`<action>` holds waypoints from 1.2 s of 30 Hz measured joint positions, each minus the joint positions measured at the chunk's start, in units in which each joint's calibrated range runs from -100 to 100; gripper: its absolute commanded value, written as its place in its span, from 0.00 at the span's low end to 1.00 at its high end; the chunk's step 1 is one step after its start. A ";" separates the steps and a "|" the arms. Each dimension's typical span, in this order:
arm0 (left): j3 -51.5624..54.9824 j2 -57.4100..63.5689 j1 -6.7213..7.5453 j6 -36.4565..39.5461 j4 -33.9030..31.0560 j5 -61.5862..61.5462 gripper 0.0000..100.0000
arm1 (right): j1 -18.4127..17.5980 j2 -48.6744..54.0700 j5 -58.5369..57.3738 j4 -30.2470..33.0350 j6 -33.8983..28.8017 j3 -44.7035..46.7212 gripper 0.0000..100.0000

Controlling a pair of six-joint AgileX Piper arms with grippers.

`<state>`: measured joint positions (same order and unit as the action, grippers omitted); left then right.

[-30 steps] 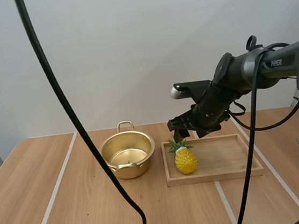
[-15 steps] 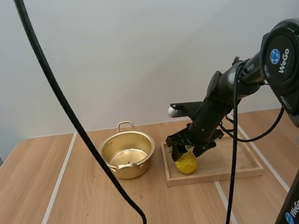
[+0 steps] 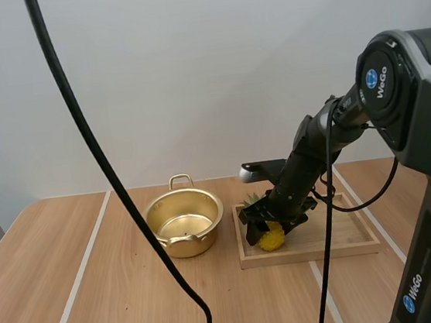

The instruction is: Open the pot, put the pineapple inside, and close it

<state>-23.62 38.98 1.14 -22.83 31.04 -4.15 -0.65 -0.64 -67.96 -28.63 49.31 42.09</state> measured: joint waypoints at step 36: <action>0.00 0.00 0.00 -0.08 0.00 -0.54 0.00 | 1.06 39.17 27.15 -1.44 -3.68 -11.77 0.00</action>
<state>-23.62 38.98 1.14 -22.91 31.04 -4.68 0.41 38.53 -40.82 -30.07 45.63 30.33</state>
